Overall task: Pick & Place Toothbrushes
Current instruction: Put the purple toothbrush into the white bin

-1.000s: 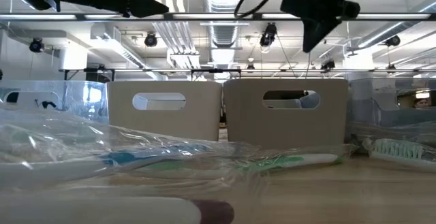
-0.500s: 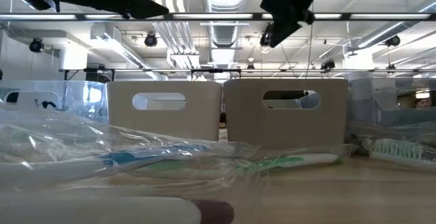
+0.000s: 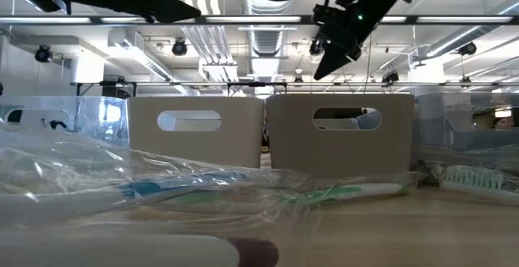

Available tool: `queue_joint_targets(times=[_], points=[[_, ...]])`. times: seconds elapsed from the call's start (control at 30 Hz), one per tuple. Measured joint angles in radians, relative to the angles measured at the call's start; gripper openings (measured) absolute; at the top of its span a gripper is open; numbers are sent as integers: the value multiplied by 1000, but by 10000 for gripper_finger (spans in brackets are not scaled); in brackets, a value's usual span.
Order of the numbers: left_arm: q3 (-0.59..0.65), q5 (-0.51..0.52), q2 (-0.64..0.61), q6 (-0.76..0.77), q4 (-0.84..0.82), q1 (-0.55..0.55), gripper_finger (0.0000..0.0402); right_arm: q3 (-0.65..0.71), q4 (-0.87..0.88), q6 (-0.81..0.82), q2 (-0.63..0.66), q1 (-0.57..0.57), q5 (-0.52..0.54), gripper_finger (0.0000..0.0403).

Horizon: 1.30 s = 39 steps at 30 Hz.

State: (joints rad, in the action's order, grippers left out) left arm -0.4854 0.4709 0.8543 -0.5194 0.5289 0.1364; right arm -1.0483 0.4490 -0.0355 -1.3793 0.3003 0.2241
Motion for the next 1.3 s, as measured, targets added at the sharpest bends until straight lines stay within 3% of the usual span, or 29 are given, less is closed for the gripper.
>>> queue_joint_targets(times=[0.27, 0.4, 0.6, 1.17, 1.3], points=[[0, -2, 0, 0, 0, 0, 170, 233, -272, -88, 204, 50, -44, 8], [0, -2, 0, -1, 1, 0, 170, 286, -395, -150, 267, 52, -50, 8], [0, 0, 0, -66, 42, 0, 170, 286, -413, -269, 325, 52, -41, 8], [-27, -3, 12, 197, -57, -19, 170, 286, -431, -203, 308, 51, -39, 8], [-78, -6, 13, 245, -175, -24, 170, 286, -429, -171, 304, 52, -39, 8]])
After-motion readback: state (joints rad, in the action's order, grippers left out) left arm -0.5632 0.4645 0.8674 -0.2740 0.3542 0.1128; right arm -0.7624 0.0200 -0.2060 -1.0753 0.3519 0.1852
